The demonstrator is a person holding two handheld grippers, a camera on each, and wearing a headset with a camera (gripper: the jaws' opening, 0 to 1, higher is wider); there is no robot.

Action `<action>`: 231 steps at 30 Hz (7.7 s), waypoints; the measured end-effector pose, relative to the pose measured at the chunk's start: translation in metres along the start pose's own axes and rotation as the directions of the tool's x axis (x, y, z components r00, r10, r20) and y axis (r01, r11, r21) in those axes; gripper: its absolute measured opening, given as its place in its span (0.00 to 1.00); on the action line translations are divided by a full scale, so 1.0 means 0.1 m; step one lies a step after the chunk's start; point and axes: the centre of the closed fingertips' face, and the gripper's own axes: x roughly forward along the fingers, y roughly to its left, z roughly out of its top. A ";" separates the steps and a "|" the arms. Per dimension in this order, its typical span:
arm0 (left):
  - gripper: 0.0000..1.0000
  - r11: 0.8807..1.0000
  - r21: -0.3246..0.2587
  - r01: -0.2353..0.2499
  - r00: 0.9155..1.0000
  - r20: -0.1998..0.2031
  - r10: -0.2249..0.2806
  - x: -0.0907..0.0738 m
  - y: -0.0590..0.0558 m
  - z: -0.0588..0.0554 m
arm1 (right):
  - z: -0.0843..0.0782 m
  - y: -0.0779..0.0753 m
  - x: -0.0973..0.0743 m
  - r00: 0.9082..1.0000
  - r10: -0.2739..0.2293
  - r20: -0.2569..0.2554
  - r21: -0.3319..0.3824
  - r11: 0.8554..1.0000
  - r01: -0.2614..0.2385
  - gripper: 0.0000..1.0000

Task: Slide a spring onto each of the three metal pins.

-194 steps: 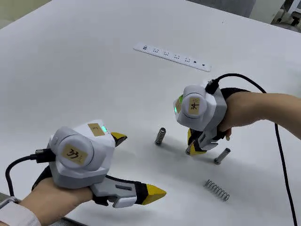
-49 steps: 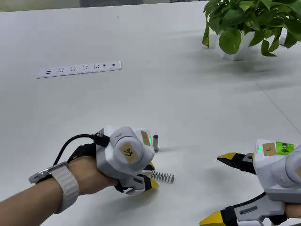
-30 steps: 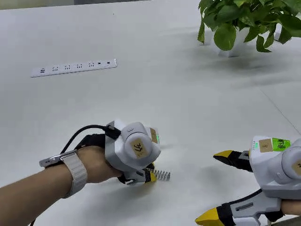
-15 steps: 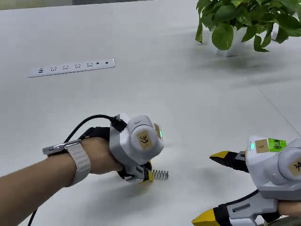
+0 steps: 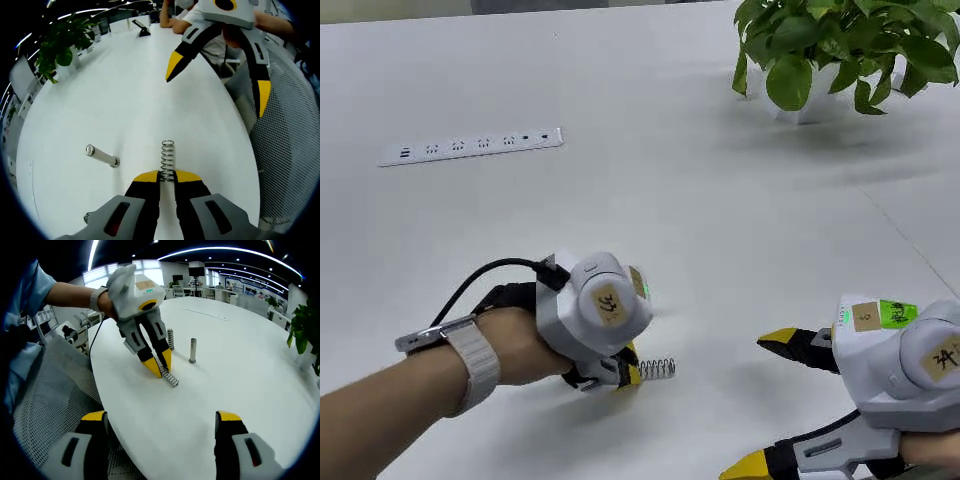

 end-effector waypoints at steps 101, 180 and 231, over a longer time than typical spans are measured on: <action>0.10 0.979 -0.197 -0.057 0.914 0.385 0.131 -0.83 -0.62 -0.18 | 0.89 0.76 0.40 0.932 0.358 -0.051 -0.173 0.916 -0.361 0.15; 0.14 0.968 -0.251 -0.018 0.914 0.389 0.118 -0.71 -0.66 -0.03 | 0.81 0.88 0.53 0.868 0.333 -0.368 -0.424 0.771 -0.476 0.12; 1.00 0.629 -0.743 -0.229 0.744 0.283 0.605 -1.31 -0.09 -1.00 | 1.37 -0.30 0.56 0.873 0.088 -0.479 -0.612 0.680 -0.405 0.12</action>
